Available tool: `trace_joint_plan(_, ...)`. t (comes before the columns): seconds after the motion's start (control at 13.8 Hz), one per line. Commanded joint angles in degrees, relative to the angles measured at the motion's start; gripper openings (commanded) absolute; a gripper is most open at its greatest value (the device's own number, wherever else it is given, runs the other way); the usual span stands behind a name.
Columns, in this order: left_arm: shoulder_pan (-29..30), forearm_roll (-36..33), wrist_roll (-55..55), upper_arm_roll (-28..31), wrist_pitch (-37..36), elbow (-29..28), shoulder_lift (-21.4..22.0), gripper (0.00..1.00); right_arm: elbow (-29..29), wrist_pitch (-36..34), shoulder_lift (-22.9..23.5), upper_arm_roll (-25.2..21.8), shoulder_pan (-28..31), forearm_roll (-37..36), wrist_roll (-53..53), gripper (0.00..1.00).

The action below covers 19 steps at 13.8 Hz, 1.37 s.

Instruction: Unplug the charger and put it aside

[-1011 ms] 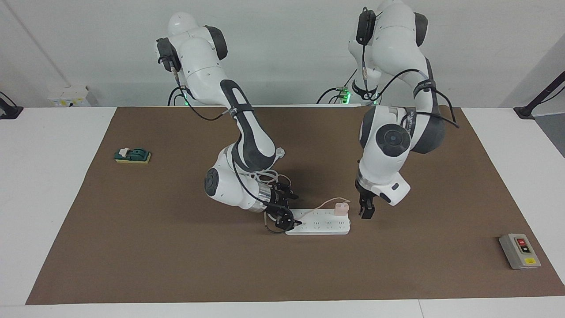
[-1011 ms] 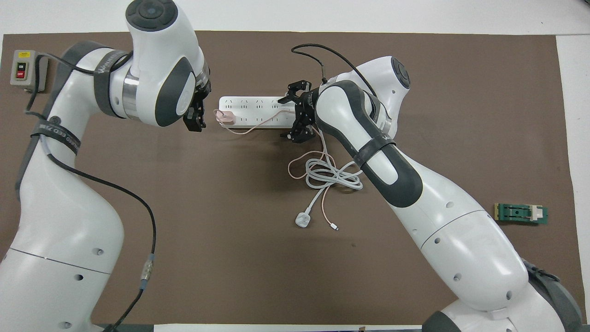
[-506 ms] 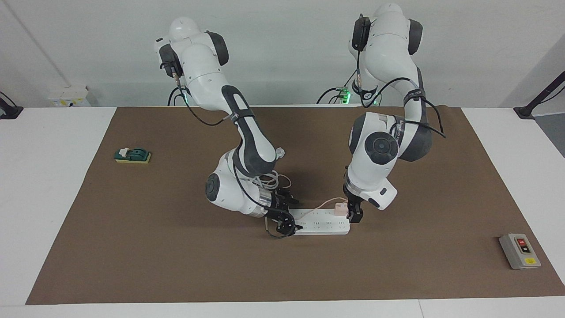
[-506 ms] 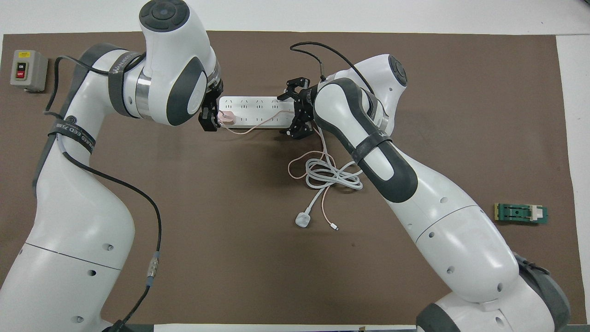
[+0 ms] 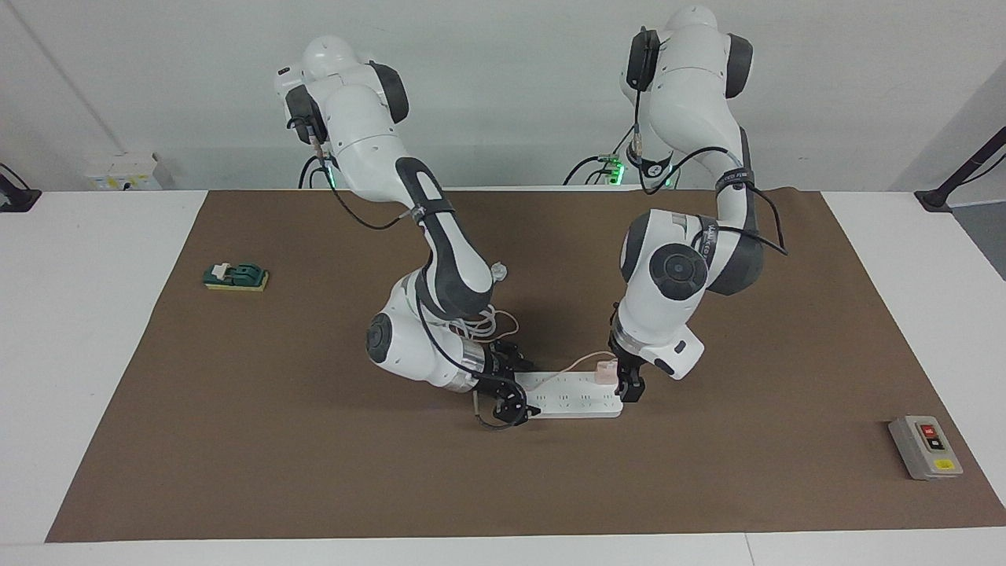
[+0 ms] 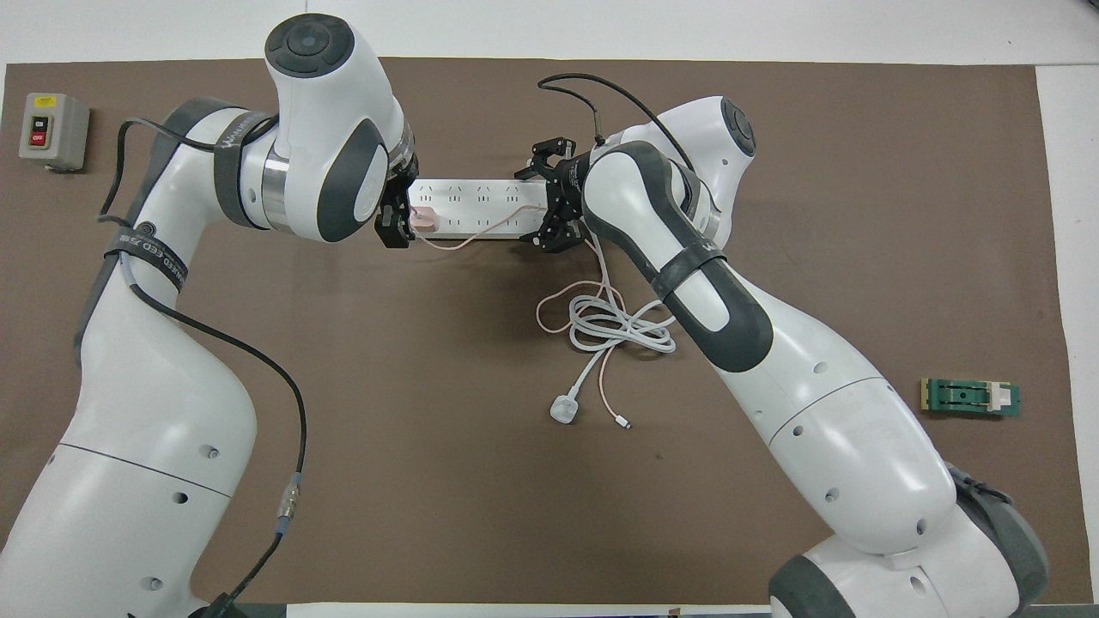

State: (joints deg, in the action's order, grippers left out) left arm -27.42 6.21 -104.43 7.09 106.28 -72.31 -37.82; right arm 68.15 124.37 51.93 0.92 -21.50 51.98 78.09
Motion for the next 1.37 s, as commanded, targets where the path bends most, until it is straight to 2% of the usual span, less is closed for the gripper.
trace_joint_plan(0.0, -0.6, 0.7, -0.1, 0.6, 4.9, -6.3, 3.1, 1.00, -1.7, 1.0, 2.6, 0.2, 0.1, -1.4, -1.5, 1.00)
trace_joint_plan(0.36, -0.9, 0.7, -0.2, 0.5, 6.4, -8.5, 3.9, 0.98, -1.7, 1.1, 3.1, 0.2, -0.3, -1.8, -2.4, 1.00)
trace_joint_plan(0.51, -1.2, 0.7, -0.2, 0.5, 7.0, -9.4, 4.3, 0.87, -1.5, 1.1, 3.1, 0.2, -0.3, -1.8, -2.5, 0.99)
trace_joint_plan(0.58, -1.6, 0.7, -0.2, 0.5, 7.5, -9.9, 4.4, 0.83, -1.4, 1.1, 3.1, 0.1, -0.3, -1.9, -2.6, 0.93)
trace_joint_plan(0.72, -2.0, 0.7, -0.5, 0.5, 8.2, -10.8, 4.8, 0.78, -1.0, 2.4, 3.0, 0.2, -0.3, -1.9, -3.6, 0.71)
trace_joint_plan(0.79, -2.2, 0.7, -0.7, 0.5, 8.2, -10.9, 4.8, 0.77, -0.9, 3.0, 3.0, 0.2, -0.4, -1.9, -4.3, 0.56)
trace_joint_plan(0.87, -2.2, 0.7, -0.8, 0.5, 8.2, -10.9, 4.9, 0.77, -0.9, 4.0, 3.0, 0.2, -0.5, -1.7, -4.7, 0.47)
trace_joint_plan(1.01, -2.5, 0.7, -0.8, 0.6, 8.3, -12.1, 5.4, 0.64, -0.2, 5.5, 2.9, 0.2, -1.1, -1.5, -5.2, 0.47)
trace_joint_plan(1.23, -2.9, 0.5, -0.5, 0.6, 8.2, -12.6, 5.6, 0.34, 0.0, 5.5, 2.9, 0.2, -1.1, -1.4, -5.2, 0.47)
trace_joint_plan(1.3, -2.9, 0.3, -0.2, 0.6, 8.0, -12.6, 5.7, 0.19, -0.1, 5.5, 2.9, 0.2, -1.1, -1.3, -5.2, 0.47)
